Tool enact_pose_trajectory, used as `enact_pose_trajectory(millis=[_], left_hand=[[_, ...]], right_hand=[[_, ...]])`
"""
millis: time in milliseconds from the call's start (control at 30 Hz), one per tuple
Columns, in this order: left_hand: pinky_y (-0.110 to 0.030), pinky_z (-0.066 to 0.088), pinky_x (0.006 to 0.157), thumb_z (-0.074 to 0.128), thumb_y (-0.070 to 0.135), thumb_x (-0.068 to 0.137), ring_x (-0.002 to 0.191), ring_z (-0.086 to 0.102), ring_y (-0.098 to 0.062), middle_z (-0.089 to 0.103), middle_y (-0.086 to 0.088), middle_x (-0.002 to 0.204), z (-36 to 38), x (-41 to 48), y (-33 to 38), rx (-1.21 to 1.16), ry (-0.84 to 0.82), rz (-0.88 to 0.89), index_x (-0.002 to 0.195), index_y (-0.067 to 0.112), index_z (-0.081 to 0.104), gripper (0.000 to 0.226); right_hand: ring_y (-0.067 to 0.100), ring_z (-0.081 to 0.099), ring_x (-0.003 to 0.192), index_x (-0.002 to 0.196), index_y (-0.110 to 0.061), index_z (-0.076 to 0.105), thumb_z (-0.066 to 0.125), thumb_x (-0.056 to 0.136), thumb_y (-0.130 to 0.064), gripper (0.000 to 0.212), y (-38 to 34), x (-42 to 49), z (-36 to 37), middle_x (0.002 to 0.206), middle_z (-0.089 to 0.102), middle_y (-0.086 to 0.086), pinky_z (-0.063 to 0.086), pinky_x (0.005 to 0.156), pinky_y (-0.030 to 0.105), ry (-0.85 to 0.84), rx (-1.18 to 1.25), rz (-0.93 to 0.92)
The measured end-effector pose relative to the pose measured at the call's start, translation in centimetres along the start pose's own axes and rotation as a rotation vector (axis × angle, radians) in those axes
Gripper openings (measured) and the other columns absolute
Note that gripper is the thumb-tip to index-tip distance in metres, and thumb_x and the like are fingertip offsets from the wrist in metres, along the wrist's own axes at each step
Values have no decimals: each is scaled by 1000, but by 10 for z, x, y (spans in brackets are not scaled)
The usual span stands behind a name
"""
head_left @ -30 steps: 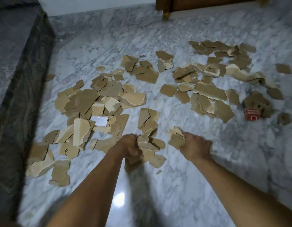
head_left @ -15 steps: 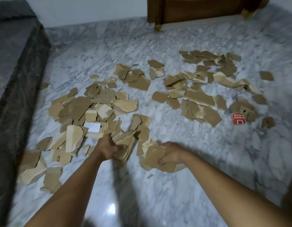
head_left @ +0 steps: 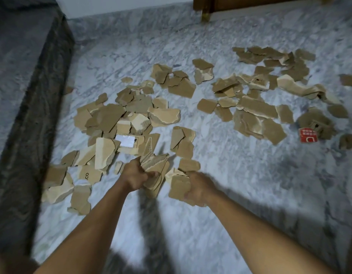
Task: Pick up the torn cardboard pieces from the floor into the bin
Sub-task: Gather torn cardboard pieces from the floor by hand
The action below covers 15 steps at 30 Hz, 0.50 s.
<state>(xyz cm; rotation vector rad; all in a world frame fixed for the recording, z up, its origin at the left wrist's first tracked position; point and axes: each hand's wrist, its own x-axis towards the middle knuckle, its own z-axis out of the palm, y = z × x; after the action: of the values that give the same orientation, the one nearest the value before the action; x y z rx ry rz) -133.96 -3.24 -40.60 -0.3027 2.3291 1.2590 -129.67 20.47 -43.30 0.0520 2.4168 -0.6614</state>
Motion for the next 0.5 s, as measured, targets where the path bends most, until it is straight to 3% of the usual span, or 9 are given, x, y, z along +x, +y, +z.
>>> enact_pose_trajectory(millis=[67,133,200,267,367,400,500], left_hand=[[-40,62,69,91,28,64,94,70,-24,72,-2,106,-4,1,6,-61,-3,-13,119,20,61,63],[-34,61,60,88,21,70,91,70,-21,72,-1,105,-6,2,15,-81,-7,5,121,19,57,60],[-31,57,56,88,22,70,94,70,-24,70,-3,110,-4,4,23,-114,-32,22,126,19,47,69],[-36,59,57,87,15,71,95,70,-29,69,-7,111,3,4,33,-166,-48,13,120,18,41,68],[-46,59,81,91,20,61,95,70,-26,72,-5,107,21,6,52,-151,-91,26,118,16,52,69],[-41,59,80,90,24,59,89,70,-25,74,-3,101,28,6,60,-114,-129,43,116,14,59,65],[-33,49,57,86,32,62,66,63,-25,72,-7,83,52,0,90,-112,-242,77,109,15,66,54]], right_hand=[[23,66,87,108,-24,62,82,62,-34,52,7,1,-7,99,68,1,52,69,27,-76,21,53],[21,67,90,111,-20,65,85,61,-36,56,19,-2,-24,103,71,1,52,69,25,-110,89,75],[16,66,89,111,-17,67,87,66,-27,50,34,-7,-50,102,72,-1,49,65,20,-49,229,97],[16,67,89,111,-10,68,88,71,-18,45,47,-18,-80,99,71,1,47,63,18,52,400,128],[20,69,92,111,-9,70,85,75,-12,40,61,-38,-114,101,73,5,54,74,29,149,634,162],[20,70,93,110,-11,71,85,75,-11,37,64,-43,-121,101,74,5,55,77,31,153,715,168],[23,71,101,109,-17,73,89,70,-20,43,69,-60,-132,102,77,1,56,93,43,157,923,168]])
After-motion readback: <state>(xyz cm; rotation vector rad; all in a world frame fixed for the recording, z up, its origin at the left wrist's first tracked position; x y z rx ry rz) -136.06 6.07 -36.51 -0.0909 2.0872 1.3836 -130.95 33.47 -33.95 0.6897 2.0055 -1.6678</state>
